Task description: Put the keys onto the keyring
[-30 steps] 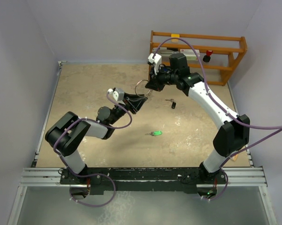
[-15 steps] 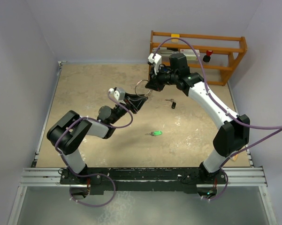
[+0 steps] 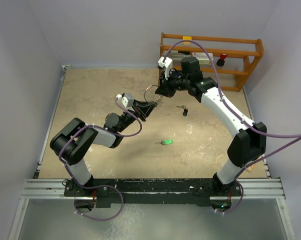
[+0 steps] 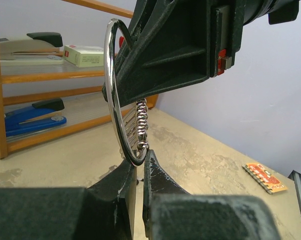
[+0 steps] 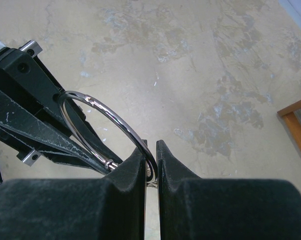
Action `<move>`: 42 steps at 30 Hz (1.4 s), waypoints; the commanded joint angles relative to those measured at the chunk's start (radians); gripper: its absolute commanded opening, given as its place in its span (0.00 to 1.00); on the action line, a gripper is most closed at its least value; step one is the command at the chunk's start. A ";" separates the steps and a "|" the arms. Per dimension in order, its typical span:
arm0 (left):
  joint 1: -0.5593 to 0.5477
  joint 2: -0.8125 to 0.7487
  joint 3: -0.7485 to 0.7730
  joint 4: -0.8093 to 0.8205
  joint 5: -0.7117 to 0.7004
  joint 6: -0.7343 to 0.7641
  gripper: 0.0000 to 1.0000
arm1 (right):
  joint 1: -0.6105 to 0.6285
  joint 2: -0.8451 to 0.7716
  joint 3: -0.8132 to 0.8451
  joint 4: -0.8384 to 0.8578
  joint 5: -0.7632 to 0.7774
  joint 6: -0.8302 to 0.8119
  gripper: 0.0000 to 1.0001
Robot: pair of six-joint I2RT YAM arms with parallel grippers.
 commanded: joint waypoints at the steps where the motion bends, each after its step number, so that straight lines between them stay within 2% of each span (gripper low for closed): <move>1: 0.006 -0.016 0.033 0.105 -0.007 0.014 0.00 | 0.006 -0.019 0.017 0.020 -0.028 -0.010 0.00; 10: 0.006 -0.048 0.033 0.061 -0.028 0.003 0.00 | 0.006 -0.003 0.025 0.012 -0.026 -0.002 0.00; 17: 0.006 -0.124 0.057 -0.116 -0.114 -0.041 0.00 | 0.006 0.025 0.059 0.010 -0.039 0.053 0.00; 26: 0.005 -0.235 0.104 -0.335 -0.239 -0.150 0.00 | 0.006 0.128 0.209 -0.080 -0.060 0.145 0.00; 32: 0.005 -0.299 0.174 -0.573 -0.358 -0.244 0.00 | 0.006 0.175 0.281 -0.116 -0.084 0.191 0.00; 37: 0.005 -0.320 0.215 -0.677 -0.401 -0.295 0.00 | 0.006 0.198 0.315 -0.132 -0.112 0.218 0.00; 42: 0.005 -0.321 0.227 -0.681 -0.385 -0.309 0.00 | 0.006 0.232 0.361 -0.171 -0.130 0.227 0.00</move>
